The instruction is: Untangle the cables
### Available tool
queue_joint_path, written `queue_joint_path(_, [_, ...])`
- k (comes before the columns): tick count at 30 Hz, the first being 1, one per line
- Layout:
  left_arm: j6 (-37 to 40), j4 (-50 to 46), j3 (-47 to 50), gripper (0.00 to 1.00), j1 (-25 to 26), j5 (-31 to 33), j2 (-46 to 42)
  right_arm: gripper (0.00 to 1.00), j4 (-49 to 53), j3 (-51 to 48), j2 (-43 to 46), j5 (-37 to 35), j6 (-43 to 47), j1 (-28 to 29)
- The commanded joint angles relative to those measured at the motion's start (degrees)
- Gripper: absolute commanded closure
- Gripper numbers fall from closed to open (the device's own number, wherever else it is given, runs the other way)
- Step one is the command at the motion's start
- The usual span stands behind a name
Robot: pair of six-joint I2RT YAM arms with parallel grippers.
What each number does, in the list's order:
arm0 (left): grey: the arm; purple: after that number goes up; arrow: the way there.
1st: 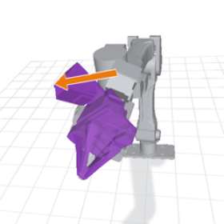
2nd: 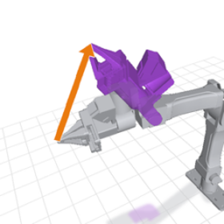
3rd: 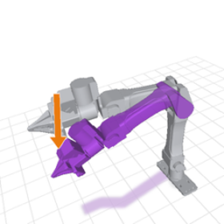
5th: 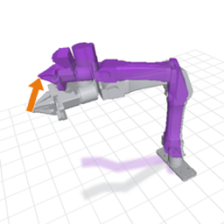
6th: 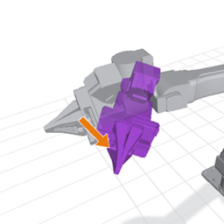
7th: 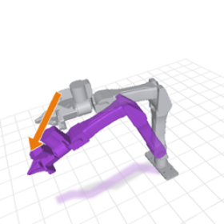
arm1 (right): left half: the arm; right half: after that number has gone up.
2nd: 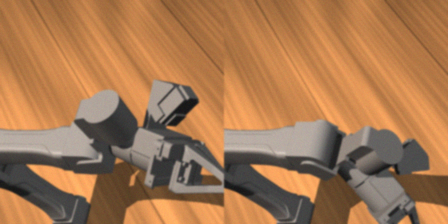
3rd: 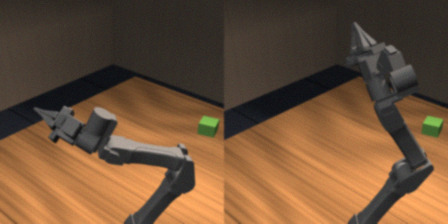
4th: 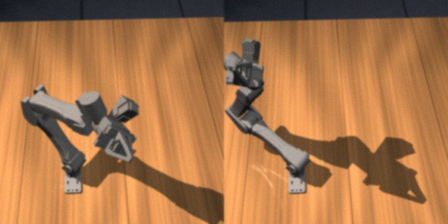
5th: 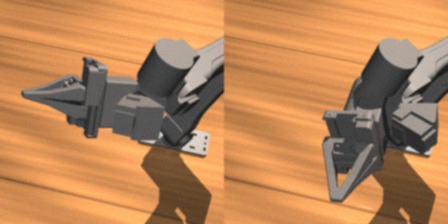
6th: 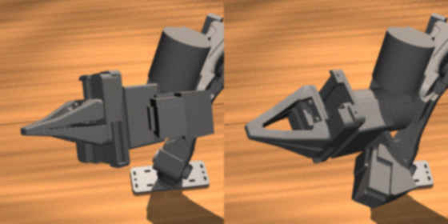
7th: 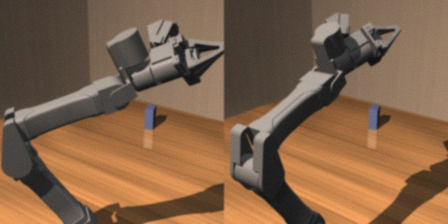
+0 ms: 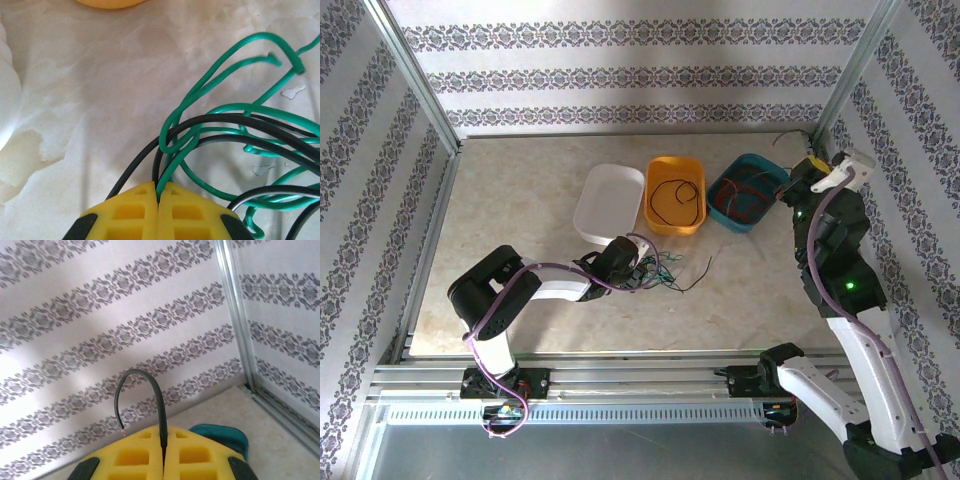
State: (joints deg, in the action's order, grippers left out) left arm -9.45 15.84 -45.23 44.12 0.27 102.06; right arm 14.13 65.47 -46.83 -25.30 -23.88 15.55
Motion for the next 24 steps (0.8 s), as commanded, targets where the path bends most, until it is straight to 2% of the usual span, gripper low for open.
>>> queue_joint_path(1, [0.23, -2.12, 1.12, 1.0, -0.44, 0.63, 0.86, 1.0, -3.55, 2.68, -2.39, 9.11, -1.8, -1.71])
queue_joint_path(8, [0.22, -1.95, 1.38, 1.0, -0.41, 0.65, 0.33, 1.0, -5.76, 7.34, -12.79, 14.68, -1.36, -2.87])
queue_joint_path(16, [0.39, -2.54, 1.64, 1.0, -0.44, 1.04, -0.61, 1.0, -8.53, 14.33, -29.53, 21.67, -1.31, -3.92])
queue_joint_path(24, [0.44, -3.18, 1.73, 1.0, -0.44, 1.26, -1.3, 1.0, -7.28, 12.66, -45.41, 26.46, -3.57, -1.65])
